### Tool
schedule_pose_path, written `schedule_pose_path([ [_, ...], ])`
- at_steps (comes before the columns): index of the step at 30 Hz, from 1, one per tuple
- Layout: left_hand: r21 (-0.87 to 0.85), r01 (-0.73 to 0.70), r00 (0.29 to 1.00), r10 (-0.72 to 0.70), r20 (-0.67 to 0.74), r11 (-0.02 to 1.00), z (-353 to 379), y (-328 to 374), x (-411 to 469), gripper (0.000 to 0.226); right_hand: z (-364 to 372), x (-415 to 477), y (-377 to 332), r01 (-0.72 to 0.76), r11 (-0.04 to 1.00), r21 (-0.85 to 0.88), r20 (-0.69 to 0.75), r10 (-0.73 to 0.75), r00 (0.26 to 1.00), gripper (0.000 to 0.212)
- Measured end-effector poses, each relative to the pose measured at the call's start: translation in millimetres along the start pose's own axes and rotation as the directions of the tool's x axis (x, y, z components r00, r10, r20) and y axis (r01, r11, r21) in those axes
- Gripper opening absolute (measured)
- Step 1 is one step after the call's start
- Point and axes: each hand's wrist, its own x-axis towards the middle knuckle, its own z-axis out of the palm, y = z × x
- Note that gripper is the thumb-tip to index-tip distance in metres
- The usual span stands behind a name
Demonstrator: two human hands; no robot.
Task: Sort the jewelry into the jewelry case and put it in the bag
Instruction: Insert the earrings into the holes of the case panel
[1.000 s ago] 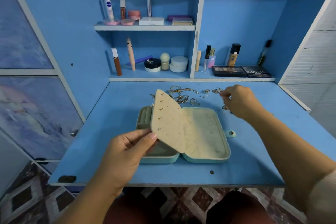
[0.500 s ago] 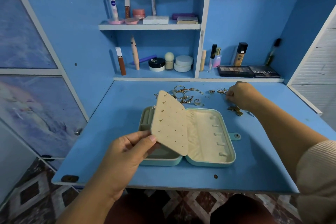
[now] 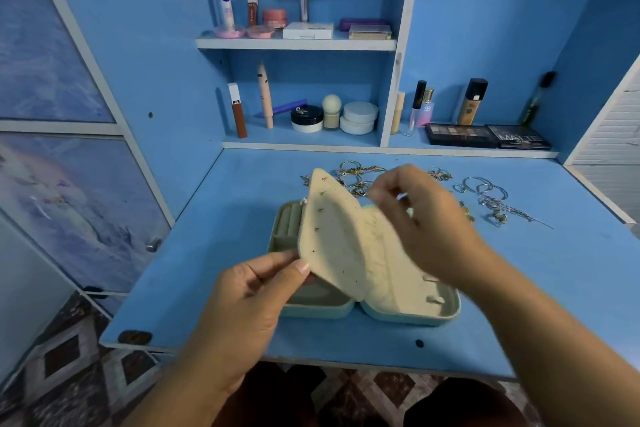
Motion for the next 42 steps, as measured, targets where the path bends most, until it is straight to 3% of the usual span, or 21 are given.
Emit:
schedule_pose_path([
  [5,0.017,-0.080,0.996,0.081,-0.048,0.997,11.3,2.7,-4.3,0.014,35.9,-36.2,-23.6,0.032,0.977,0.212,0.033,-0.040,0.999,0.010],
  [9,0.025,-0.127,0.990,0.128,-0.060,0.992,17.0,4.1,-5.1,0.022,41.4,-40.5,-22.7,0.030,0.960,0.279,-0.010,-0.029,1.000,0.010],
  [20,0.015,-0.140,0.987,0.141,-0.083,0.990,20.2,3.5,-6.3,0.021,41.5,-43.6,-21.1,0.075,0.972,0.224,-0.075,-0.060,0.995,0.005],
  [26,0.034,-0.116,0.990,0.119,-0.082,0.993,19.9,3.0,-6.6,0.031,42.6,-43.7,-21.4,0.102,0.975,0.196,-0.084,-0.087,0.993,0.006],
  [34,0.040,-0.129,0.988,0.132,-0.082,0.991,21.3,2.5,-7.2,0.022,45.0,-46.8,-20.5,0.122,0.979,0.166,-0.110,-0.104,0.988,0.006],
  [42,0.011,-0.149,0.987,0.150,-0.060,0.989,22.6,4.7,-7.0,0.020,43.1,-46.2,-22.9,0.264,0.956,-0.130,-0.086,-0.276,0.957,0.016],
])
